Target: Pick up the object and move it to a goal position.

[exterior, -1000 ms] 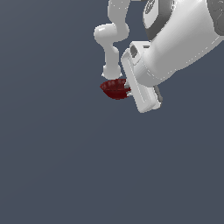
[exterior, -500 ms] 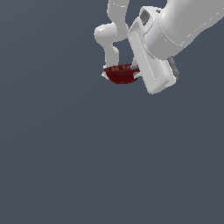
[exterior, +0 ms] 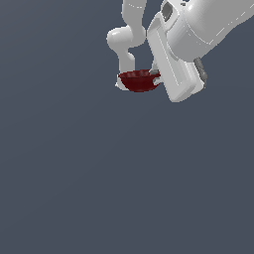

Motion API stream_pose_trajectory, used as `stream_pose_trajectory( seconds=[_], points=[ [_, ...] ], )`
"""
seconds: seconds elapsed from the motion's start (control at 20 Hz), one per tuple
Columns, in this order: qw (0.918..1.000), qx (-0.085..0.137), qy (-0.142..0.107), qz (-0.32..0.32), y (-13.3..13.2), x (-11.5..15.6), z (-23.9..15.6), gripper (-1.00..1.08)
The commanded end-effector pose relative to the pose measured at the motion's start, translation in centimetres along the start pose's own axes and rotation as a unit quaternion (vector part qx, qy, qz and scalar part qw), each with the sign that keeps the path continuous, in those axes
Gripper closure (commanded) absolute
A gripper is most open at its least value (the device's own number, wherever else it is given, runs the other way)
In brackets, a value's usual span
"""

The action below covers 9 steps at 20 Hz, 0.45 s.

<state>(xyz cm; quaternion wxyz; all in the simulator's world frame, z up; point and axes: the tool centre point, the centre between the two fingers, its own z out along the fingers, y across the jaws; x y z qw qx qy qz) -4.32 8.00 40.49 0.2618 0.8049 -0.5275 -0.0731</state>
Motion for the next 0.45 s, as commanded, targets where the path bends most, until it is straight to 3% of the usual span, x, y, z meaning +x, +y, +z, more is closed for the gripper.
stream_pose_trajectory(
  seconds=[0.0, 0.4],
  points=[
    [1.0000, 0.001, 0.000, 0.000, 0.4, 0.2, -0.4, 1.08],
    [1.0000, 0.001, 0.000, 0.001, 2.0, 0.8, -1.9, 1.08]
  ],
)
